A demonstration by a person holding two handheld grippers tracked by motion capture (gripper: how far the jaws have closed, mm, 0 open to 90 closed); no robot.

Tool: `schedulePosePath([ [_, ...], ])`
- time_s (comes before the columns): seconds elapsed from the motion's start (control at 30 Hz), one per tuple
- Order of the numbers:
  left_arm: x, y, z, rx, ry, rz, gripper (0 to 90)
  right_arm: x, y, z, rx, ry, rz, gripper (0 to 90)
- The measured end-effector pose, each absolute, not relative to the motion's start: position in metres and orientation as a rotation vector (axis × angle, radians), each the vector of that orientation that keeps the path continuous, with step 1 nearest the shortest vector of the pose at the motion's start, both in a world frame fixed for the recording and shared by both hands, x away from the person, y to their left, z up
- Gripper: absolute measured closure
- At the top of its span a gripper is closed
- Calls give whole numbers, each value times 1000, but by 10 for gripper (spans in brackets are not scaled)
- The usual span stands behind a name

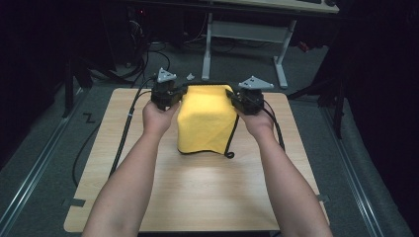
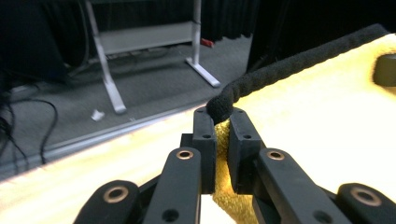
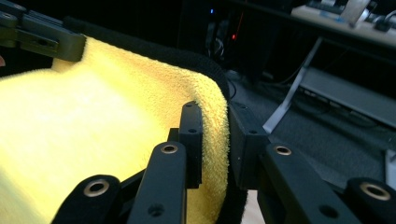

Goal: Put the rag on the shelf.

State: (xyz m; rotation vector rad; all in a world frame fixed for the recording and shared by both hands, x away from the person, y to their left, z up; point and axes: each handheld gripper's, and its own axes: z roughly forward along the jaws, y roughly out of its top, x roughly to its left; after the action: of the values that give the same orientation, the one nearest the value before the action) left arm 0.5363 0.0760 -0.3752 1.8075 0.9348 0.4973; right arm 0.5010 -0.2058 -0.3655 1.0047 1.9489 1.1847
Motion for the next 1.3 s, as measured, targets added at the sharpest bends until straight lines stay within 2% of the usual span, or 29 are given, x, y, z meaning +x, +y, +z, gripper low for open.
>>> schedulePosePath([
  [0.47,536,81,-413,1826,980,324,842,500,-217,-395,1090,1991,1234,779],
  [1.0,535,80,-437,1839,1001,247,844,501,-227,-409,1162,2012,1299,783],
  [1.3,533,81,-450,1845,1019,218,845,502,-231,-430,1224,2016,1314,778],
])
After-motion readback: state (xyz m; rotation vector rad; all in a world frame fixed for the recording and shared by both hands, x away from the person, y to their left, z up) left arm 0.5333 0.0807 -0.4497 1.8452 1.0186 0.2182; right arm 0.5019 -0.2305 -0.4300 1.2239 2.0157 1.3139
